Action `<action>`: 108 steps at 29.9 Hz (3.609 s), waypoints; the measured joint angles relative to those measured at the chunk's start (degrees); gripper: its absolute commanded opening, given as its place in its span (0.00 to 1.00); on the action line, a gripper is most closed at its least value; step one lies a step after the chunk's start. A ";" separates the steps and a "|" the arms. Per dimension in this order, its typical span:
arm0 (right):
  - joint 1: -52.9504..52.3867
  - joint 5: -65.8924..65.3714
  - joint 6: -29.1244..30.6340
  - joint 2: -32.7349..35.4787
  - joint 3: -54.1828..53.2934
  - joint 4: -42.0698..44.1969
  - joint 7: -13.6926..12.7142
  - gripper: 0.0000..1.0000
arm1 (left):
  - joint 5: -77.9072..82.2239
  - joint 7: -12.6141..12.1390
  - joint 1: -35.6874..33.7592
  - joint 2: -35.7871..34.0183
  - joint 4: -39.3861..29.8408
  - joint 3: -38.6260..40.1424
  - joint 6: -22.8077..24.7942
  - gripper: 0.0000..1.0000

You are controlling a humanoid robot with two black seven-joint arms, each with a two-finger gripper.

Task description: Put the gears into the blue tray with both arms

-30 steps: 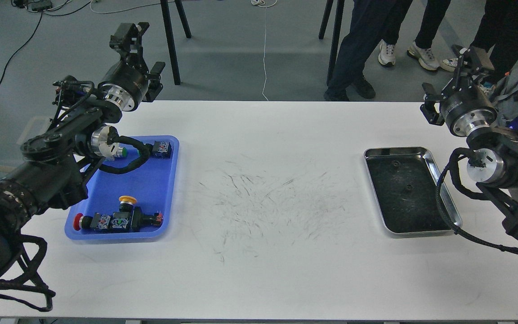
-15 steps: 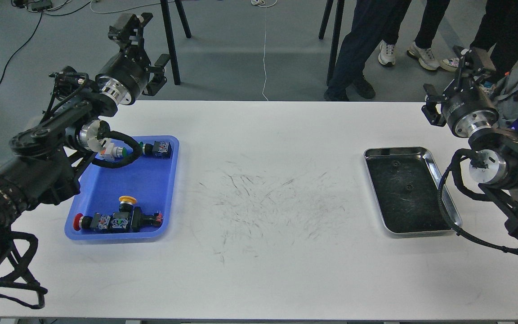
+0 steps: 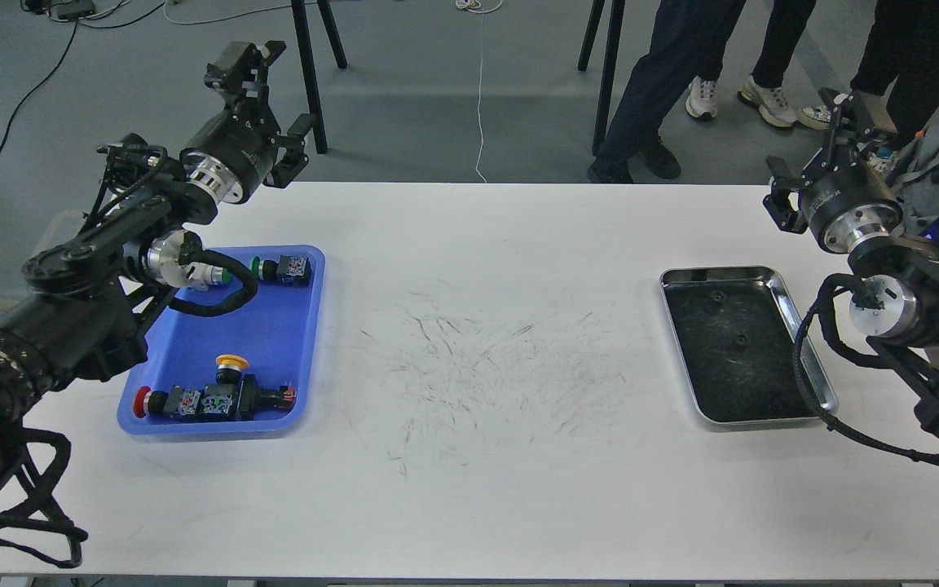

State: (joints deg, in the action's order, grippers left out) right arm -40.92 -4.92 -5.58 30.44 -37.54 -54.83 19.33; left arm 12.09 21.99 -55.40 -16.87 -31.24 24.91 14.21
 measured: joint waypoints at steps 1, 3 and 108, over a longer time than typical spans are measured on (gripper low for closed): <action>0.03 0.00 0.00 -0.12 -0.04 0.07 0.01 0.99 | -0.04 -0.01 0.00 0.04 0.02 0.01 -0.05 1.00; 0.09 0.00 0.00 -0.33 -0.18 0.18 0.11 0.99 | -0.10 -0.04 0.00 0.07 0.03 0.04 -0.12 1.00; -24.32 -48.14 2.16 -5.59 73.55 12.56 -15.79 0.93 | -0.14 0.60 1.17 -0.35 0.22 0.14 -1.04 1.00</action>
State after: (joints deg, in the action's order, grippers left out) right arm -65.24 -53.06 -3.43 24.85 36.01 -42.26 3.54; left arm 11.95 22.59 -54.23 -17.21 -31.02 25.05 13.17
